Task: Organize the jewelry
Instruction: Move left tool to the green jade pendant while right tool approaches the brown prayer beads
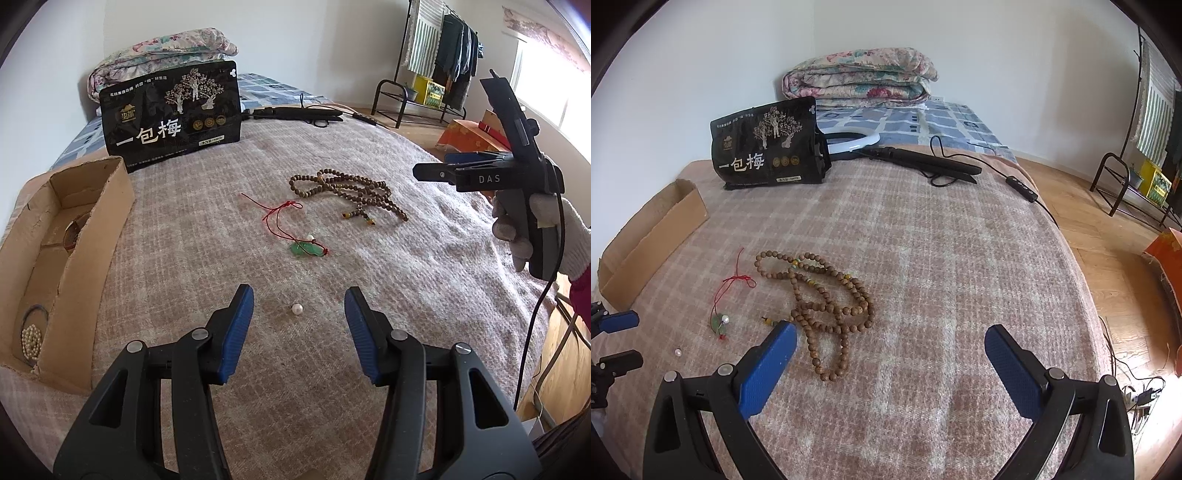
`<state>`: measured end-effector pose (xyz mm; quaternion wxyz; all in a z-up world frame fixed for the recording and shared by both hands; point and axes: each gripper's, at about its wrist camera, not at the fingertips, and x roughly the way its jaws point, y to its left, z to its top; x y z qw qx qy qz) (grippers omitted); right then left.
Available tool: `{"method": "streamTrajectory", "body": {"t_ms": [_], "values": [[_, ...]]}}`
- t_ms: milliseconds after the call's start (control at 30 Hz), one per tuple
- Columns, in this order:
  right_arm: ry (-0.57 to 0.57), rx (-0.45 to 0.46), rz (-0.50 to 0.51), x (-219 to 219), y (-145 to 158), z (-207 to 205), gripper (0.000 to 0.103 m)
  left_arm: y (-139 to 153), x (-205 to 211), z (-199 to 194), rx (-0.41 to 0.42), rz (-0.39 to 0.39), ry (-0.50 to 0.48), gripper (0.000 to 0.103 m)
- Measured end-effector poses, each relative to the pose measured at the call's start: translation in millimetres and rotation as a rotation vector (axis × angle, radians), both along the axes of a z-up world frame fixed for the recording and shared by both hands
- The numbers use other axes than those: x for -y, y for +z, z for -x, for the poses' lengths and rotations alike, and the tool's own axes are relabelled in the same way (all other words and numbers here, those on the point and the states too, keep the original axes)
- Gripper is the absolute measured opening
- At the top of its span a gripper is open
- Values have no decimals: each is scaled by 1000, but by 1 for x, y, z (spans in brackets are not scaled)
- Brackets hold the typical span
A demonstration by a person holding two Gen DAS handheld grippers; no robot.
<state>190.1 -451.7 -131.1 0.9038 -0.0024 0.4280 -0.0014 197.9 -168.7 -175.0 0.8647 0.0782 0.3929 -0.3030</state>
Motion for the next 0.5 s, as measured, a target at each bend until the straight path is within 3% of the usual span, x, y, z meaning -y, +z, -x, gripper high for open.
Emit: {"method": "streamTrajectory", "body": {"t_ms": [500], "values": [[37, -40, -24, -6, -19, -25, 103, -25, 37, -41, -84, 0, -15, 53]]}}
